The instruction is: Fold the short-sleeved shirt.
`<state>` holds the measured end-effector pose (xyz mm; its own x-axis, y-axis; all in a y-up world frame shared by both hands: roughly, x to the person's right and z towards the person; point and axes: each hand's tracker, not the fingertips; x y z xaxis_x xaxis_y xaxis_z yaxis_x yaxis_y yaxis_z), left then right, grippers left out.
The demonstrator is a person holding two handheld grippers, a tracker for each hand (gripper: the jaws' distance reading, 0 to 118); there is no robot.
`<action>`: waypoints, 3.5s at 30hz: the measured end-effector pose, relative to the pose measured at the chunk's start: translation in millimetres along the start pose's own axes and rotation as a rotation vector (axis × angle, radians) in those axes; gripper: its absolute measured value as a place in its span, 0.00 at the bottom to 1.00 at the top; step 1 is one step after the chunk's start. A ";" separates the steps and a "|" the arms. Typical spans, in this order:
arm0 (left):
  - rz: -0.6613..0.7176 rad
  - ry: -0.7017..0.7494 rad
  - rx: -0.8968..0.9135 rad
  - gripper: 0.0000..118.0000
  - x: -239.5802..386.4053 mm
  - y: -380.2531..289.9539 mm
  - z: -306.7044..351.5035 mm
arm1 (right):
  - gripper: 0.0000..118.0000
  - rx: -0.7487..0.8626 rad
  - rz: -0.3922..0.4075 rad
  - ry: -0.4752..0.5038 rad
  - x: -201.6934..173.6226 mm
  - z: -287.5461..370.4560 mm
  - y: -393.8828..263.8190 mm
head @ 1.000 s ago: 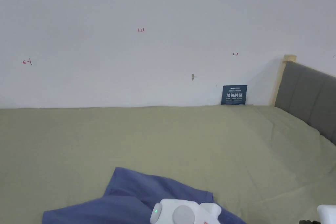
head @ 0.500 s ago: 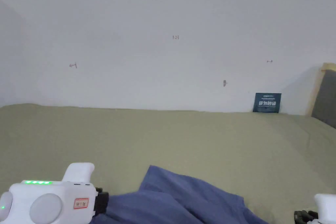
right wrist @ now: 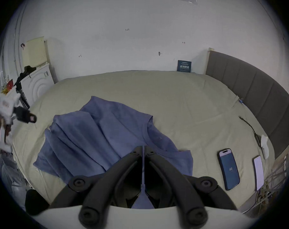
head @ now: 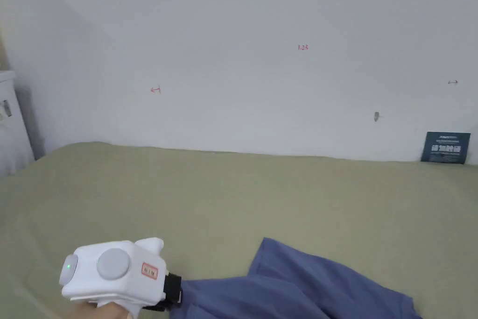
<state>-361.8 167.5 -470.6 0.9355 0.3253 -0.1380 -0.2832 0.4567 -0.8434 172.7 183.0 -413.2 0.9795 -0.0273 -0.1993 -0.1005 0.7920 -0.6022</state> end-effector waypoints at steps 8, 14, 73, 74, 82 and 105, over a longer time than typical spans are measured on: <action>0.040 0.206 -0.112 0.90 4.7 50.7 -91.4 | 0.02 -0.005 -0.033 -0.049 23.9 -4.0 6.0; -0.013 0.309 -0.140 0.81 5.3 44.1 -121.6 | 0.02 -0.010 -0.007 -0.104 33.4 -4.0 6.4; -0.097 0.120 0.545 0.03 26.2 188.8 161.2 | 0.06 0.188 -0.056 0.168 0.5 -73.3 288.4; -0.090 0.121 0.550 0.03 26.8 190.0 164.1 | 0.06 0.200 -0.059 0.168 0.8 -74.0 293.6; -0.076 0.123 0.603 0.03 30.9 197.3 165.0 | 0.06 0.271 -0.037 0.143 -10.2 -77.2 318.4; 0.090 0.095 0.281 0.03 -30.8 -12.7 25.8 | 0.06 -0.012 -0.075 0.141 21.0 -132.7 104.6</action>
<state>-392.4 173.0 -442.2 0.9159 0.3022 -0.2643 -0.4006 0.6452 -0.6506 159.7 184.3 -583.0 0.9503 -0.1724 -0.2592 -0.0305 0.7770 -0.6287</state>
